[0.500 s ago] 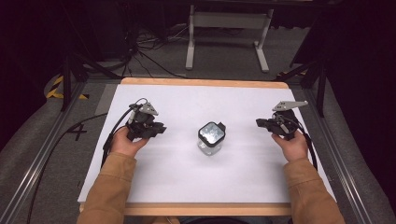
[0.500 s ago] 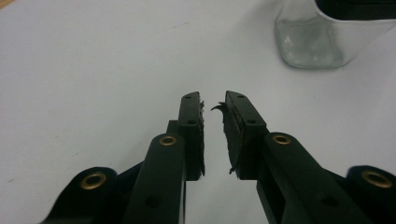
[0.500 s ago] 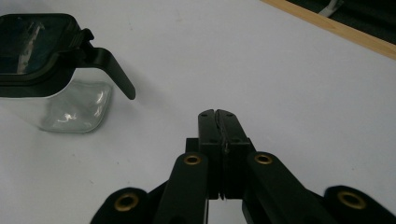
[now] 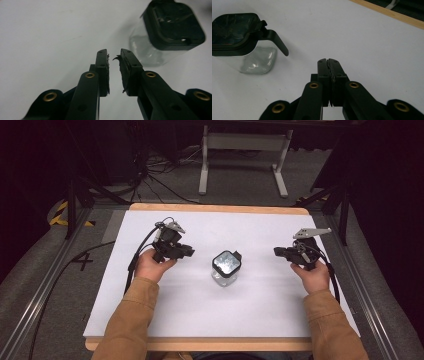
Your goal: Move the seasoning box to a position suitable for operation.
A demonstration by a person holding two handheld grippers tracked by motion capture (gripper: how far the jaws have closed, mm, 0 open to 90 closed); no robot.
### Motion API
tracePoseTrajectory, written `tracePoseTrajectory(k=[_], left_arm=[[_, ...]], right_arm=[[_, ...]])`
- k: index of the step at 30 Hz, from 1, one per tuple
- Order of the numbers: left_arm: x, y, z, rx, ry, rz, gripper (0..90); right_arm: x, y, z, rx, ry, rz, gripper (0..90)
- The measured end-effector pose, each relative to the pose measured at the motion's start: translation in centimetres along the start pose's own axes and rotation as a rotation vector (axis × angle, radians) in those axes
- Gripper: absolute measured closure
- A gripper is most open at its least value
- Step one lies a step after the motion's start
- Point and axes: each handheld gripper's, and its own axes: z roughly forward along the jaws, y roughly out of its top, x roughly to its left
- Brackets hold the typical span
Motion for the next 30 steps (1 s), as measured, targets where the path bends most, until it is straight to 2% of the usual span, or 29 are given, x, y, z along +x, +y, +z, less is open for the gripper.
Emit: tracePoseTrajectory(k=[3, 4, 6, 9, 11, 13, 15, 17, 18, 19, 20, 24, 25, 27, 30], left_arm=[[-0.5, 0.5, 0.9, 0.052, 0.048, 0.034, 82.5], [-0.7, 0.6, 1.1, 0.047, 0.049, 0.037, 83.6], [-0.8, 0.7, 1.5, 0.04, 0.043, 0.032, 86.8], [-1.1, 1.2, 3.0, 0.094, 0.011, 0.037, 88.4], [-1.3, 1.5, 4.2, 0.118, -0.004, 0.055, 88.5], [-1.6, 1.7, 4.7, 0.114, -0.019, 0.048, 88.5], [-1.9, 1.9, 4.8, 0.127, -0.023, 0.085, 88.5], [-2.2, 2.0, 4.9, 0.116, -0.005, 0.097, 88.2], [-2.3, 2.0, 5.1, 0.1, 0.009, 0.089, 86.9], [-2.3, 2.0, 5.4, 0.103, 0.024, 0.07, 85.8], [-2.3, 2.1, 5.5, 0.101, 0.026, 0.069, 85.9], [-2.1, 1.9, 6.2, 0.08, -0.018, 0.04, 84.5], [-2.1, 1.9, 6.3, 0.099, -0.02, 0.036, 82.3], [-1.9, 1.7, 6.5, 0.094, -0.026, 0.032, 82.5], [-2.0, 1.7, 6.6, 0.107, -0.043, 0.027, 86.1]], right_arm=[[0.0, -0.1, -0.1, -0.003, 0.008, 0.0, 87.9], [0.1, -0.2, -0.1, 0.0, 0.006, -0.003, 87.9], [0.1, -0.3, -0.2, 0.0, 0.001, -0.009, 88.0], [0.0, -0.7, -0.7, -0.002, -0.001, 0.003, 88.2], [0.0, -1.0, -0.9, 0.0, -0.005, 0.004, 88.2], [0.0, -1.3, -1.1, 0.006, -0.012, 0.001, 88.1], [-0.1, -1.5, -1.1, 0.012, -0.012, 0.0, 88.1], [-0.2, -1.7, -1.1, 0.016, -0.012, 0.013, 87.9], [-0.3, -1.8, -1.0, 0.017, -0.01, 0.02, 87.9], [-0.3, -1.8, -1.0, 0.019, -0.009, 0.022, 87.9], [-0.3, -1.7, -0.9, 0.018, -0.009, 0.014, 87.9], [0.1, -1.6, -0.4, 0.034, -0.01, -0.005, 87.7], [0.2, -1.6, -0.3, 0.036, -0.007, -0.003, 87.7], [0.2, -1.5, -0.2, 0.038, -0.006, -0.008, 87.7], [0.4, -1.5, 0.0, 0.044, 0.0, -0.014, 87.7]])
